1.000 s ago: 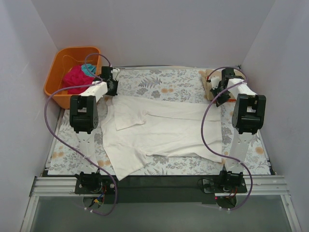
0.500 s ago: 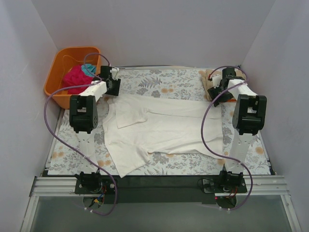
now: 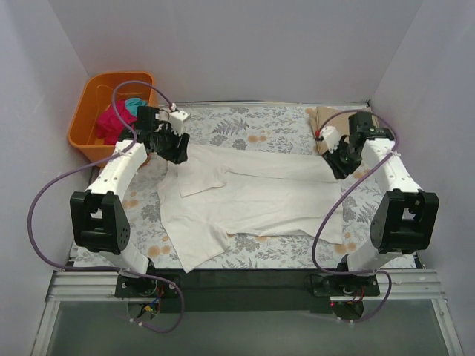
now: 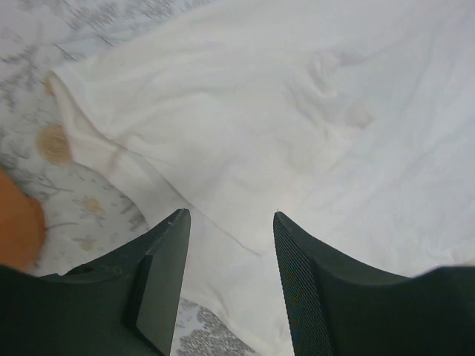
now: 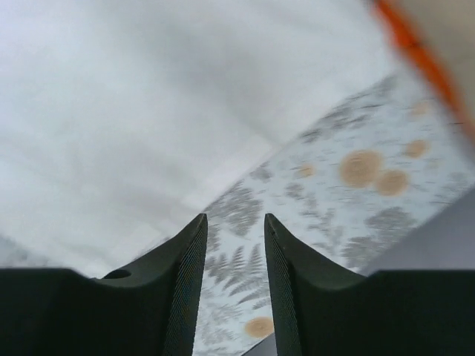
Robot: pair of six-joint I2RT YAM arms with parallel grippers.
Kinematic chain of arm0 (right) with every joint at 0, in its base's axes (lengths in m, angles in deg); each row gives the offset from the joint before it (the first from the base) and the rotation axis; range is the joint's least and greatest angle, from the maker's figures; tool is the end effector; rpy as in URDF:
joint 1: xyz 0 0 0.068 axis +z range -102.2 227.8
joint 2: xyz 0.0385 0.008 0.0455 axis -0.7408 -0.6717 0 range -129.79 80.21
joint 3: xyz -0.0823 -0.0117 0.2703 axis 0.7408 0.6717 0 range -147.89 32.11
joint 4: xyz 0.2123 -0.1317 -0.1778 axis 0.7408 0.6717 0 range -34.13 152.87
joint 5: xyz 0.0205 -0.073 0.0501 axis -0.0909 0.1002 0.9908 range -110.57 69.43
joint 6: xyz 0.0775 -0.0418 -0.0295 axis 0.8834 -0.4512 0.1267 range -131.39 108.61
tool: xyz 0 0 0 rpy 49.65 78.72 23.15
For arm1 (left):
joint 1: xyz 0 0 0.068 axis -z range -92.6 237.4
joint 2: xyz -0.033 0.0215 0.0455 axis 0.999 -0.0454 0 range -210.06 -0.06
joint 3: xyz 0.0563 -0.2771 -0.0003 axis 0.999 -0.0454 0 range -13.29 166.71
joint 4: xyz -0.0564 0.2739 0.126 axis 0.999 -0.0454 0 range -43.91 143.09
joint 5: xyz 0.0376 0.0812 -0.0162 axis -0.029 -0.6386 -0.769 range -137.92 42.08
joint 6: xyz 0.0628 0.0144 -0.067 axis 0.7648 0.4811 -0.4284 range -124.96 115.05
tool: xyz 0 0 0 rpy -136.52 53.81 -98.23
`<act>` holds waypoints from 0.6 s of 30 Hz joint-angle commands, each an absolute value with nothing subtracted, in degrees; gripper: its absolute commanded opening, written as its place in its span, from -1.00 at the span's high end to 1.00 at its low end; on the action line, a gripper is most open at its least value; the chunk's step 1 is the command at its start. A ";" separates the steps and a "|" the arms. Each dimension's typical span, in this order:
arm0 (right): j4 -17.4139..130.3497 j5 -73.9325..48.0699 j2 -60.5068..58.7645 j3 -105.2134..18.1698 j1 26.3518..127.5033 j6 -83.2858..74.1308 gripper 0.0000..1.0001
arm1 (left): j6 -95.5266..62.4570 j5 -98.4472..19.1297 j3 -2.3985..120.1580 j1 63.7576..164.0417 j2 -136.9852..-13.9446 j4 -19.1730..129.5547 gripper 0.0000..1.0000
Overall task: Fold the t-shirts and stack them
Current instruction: Fold the tshirt
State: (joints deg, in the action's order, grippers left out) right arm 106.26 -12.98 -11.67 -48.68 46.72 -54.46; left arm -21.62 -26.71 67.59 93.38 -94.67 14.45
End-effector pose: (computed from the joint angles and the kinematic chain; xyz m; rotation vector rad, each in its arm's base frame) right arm 0.4028 0.0034 0.2524 -0.9838 2.4399 -0.0895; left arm 0.4280 -0.0752 0.2552 -0.0739 2.5029 -0.6260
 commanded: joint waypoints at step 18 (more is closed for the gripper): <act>109.23 -20.04 -7.50 -10.69 59.05 -58.51 0.38 | -14.19 -31.13 42.52 101.20 -89.71 12.39 0.12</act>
State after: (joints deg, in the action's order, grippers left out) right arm 112.71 -16.69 -6.09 -12.38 57.73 -59.90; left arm -15.65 -28.96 43.37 101.36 -92.17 10.04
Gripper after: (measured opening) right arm 0.312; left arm 0.444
